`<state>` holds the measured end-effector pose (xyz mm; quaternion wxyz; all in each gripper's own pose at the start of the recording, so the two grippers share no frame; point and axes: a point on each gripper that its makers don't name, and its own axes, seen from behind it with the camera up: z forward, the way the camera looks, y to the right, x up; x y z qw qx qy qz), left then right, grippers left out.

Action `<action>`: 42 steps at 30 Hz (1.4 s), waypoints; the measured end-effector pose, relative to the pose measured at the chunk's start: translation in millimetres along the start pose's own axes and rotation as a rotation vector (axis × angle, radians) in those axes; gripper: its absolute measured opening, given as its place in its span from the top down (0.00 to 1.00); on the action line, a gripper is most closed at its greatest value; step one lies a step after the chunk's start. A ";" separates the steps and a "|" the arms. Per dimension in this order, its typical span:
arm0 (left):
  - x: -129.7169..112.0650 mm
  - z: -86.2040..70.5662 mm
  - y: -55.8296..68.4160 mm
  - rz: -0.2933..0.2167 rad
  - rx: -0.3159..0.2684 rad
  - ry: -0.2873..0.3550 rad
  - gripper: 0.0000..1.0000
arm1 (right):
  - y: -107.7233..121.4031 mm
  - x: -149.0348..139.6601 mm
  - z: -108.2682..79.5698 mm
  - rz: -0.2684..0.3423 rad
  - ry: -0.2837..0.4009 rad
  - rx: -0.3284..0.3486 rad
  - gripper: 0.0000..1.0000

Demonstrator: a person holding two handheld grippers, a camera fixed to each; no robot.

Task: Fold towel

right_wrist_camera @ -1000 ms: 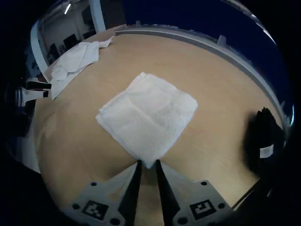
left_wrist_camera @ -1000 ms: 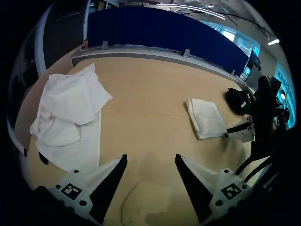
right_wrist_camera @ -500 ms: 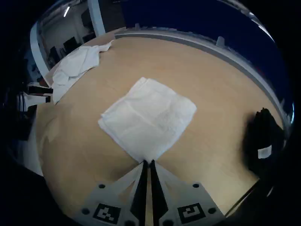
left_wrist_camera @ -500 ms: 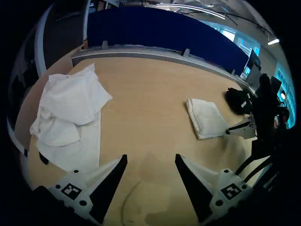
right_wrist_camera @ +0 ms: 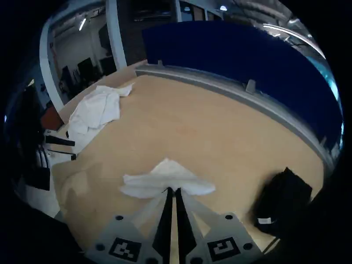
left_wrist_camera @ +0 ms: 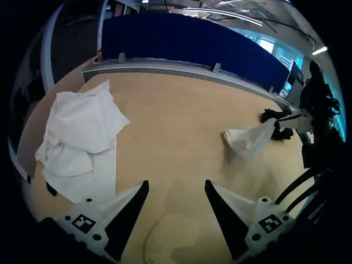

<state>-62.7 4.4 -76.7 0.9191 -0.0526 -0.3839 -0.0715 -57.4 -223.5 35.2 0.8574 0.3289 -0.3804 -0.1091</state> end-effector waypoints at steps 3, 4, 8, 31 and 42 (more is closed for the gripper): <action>2.2 -0.4 0.3 -0.003 0.000 0.006 0.05 | 8.6 22.6 -11.4 -0.013 0.028 -0.010 0.95; 2.7 -0.8 0.2 -0.004 0.000 0.008 0.05 | 11.8 28.3 -15.1 -0.017 0.035 -0.014 0.95; 4.6 -2.9 -0.8 -0.010 0.002 0.013 0.05 | 26.2 48.0 -29.4 -0.030 0.059 -0.032 0.95; 7.7 -9.3 0.6 -0.001 0.011 0.012 0.06 | 127.2 98.8 -70.9 -0.033 0.117 -0.161 0.95; 6.4 -8.9 -2.4 0.001 0.024 0.006 0.06 | 206.9 122.6 -88.1 -0.024 0.109 -0.258 0.95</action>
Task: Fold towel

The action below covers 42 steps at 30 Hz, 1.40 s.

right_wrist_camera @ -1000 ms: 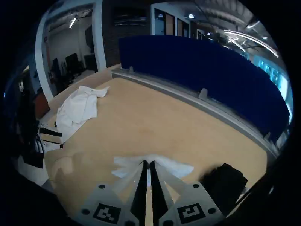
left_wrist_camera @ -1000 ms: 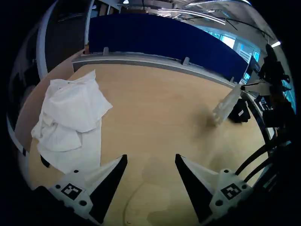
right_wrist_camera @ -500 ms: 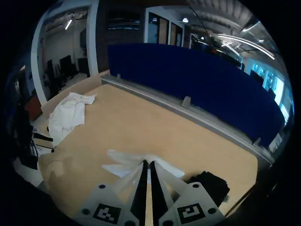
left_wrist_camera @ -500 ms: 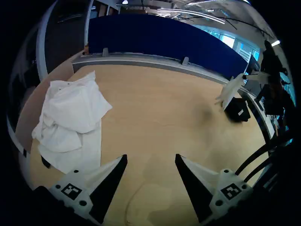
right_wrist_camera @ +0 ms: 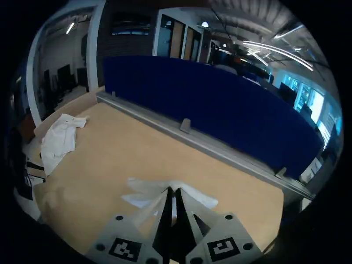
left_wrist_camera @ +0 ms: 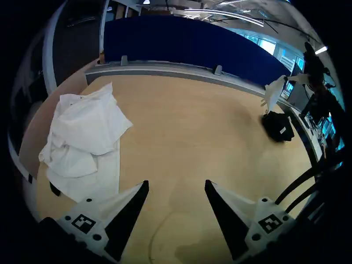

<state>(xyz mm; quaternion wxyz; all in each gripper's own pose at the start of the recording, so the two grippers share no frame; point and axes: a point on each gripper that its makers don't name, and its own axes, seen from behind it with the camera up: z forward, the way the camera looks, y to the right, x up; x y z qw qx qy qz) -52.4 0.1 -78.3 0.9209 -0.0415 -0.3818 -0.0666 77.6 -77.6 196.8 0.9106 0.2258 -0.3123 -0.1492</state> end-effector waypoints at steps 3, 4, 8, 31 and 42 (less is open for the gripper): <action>0.0 -0.6 0.6 0.001 0.002 -0.001 0.05 | 18.1 3.3 3.1 0.007 -0.007 -0.016 0.95; -0.1 -0.7 1.0 0.001 0.003 -0.001 0.06 | 23.3 4.0 4.2 0.010 -0.009 -0.021 0.95; -1.8 -1.2 2.4 0.002 0.004 -0.005 0.06 | 43.6 5.1 9.7 0.020 -0.020 -0.040 0.95; -4.1 -1.5 10.4 0.008 0.002 -0.016 0.06 | 83.7 -65.8 -11.1 0.091 -0.109 -0.109 0.95; -1.4 0.7 20.2 0.034 -0.015 -0.021 0.05 | 81.5 -167.2 -51.4 0.263 -0.150 -0.163 0.95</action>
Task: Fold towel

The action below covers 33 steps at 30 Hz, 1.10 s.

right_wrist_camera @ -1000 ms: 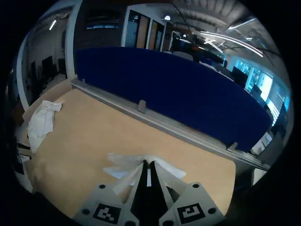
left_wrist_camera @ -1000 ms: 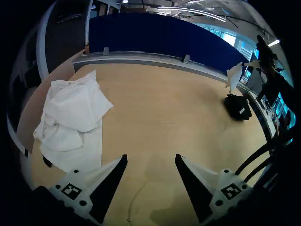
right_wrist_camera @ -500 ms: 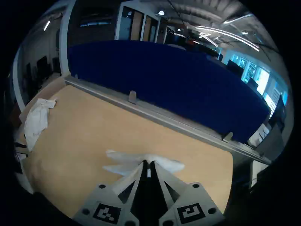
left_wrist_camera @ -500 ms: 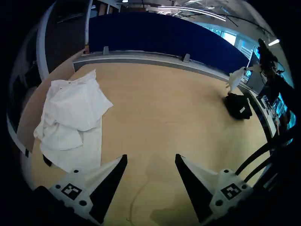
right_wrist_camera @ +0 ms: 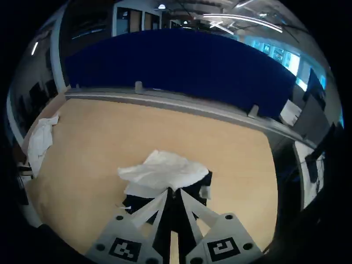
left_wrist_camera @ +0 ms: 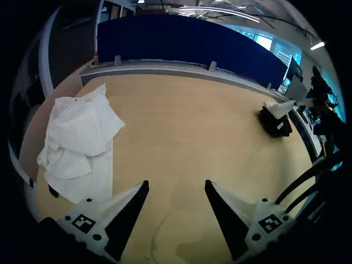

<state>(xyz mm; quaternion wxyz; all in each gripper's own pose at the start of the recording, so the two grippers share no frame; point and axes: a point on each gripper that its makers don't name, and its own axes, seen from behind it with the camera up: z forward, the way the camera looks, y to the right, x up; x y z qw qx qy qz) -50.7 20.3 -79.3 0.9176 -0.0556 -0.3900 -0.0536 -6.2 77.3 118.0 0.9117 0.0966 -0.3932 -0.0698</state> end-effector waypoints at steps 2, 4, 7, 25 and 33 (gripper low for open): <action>0.1 0.4 1.4 0.005 -0.002 -0.001 0.06 | 3.2 -18.3 -0.4 0.032 -0.013 -0.011 0.95; 0.0 0.4 2.5 0.007 -0.003 -0.002 0.05 | 5.9 -35.8 1.0 0.059 -0.029 -0.024 0.95; -0.6 -0.1 3.5 0.010 -0.003 -0.003 0.05 | 9.2 -63.4 6.0 0.098 -0.061 -0.045 0.95; -4.3 -6.0 0.3 0.015 0.006 -0.004 0.06 | 27.0 -113.2 44.3 0.286 -0.120 -0.143 0.95; -4.2 -6.8 3.2 0.021 0.002 -0.005 0.06 | 26.9 -117.1 51.1 0.271 -0.140 -0.156 0.95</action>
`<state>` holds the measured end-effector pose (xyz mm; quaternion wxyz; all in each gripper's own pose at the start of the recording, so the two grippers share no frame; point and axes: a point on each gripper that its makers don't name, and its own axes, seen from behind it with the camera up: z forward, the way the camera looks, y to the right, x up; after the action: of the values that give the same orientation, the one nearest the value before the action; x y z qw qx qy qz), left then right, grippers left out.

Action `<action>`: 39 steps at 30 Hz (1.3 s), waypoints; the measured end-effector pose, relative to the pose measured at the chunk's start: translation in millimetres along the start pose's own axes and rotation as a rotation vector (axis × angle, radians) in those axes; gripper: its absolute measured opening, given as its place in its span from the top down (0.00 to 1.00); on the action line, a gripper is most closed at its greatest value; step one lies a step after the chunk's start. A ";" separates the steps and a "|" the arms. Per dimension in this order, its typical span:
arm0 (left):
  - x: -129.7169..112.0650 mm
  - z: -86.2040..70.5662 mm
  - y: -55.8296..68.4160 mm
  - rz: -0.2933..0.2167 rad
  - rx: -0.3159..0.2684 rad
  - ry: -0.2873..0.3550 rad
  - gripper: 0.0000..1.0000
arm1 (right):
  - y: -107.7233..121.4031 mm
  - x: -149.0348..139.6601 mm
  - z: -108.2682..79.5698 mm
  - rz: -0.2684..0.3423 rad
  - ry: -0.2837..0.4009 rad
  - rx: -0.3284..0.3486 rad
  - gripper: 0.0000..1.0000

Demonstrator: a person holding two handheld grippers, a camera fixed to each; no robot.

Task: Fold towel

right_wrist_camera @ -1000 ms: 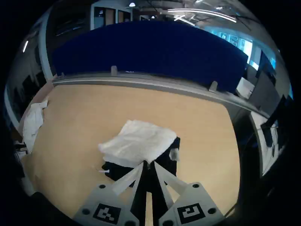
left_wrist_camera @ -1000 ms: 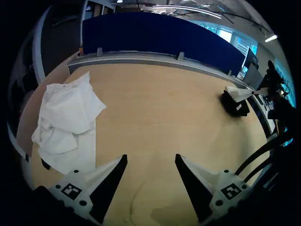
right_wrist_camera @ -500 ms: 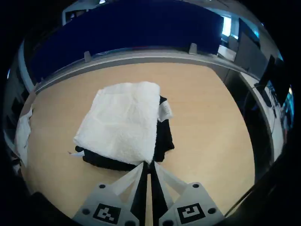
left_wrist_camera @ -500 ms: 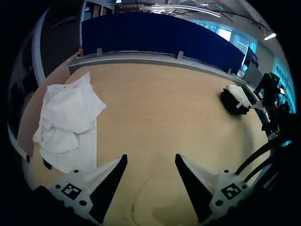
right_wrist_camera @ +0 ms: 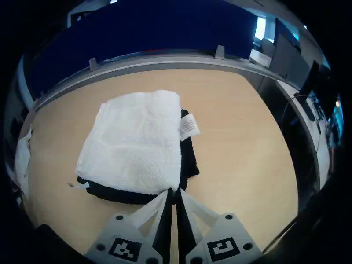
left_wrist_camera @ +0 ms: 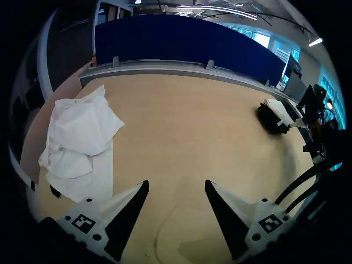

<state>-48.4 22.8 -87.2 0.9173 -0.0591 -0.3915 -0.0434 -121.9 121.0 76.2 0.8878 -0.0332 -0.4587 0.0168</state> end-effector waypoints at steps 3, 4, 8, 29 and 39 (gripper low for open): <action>0.5 -0.4 0.0 -0.002 0.000 0.001 0.06 | -0.8 1.0 -1.6 0.006 0.009 0.002 0.93; 0.6 -0.3 -0.4 -0.004 0.000 0.002 0.06 | -0.9 1.4 -2.9 0.009 0.014 0.003 0.92; 1.1 -0.3 -1.8 -0.008 0.000 0.003 0.06 | -1.1 3.1 -10.7 0.024 0.041 0.008 0.79; 9.3 3.1 6.1 -0.004 -0.016 0.010 0.06 | -44.2 42.3 -42.6 -0.002 0.196 0.081 0.28; 6.1 -1.2 -2.6 -0.018 0.003 0.010 0.06 | -87.5 52.3 -23.4 -0.051 0.190 0.132 0.27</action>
<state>-43.7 19.8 -83.4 0.9189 -0.0541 -0.3874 -0.0516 -72.6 35.9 111.7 0.9278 0.0355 -0.3709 0.0209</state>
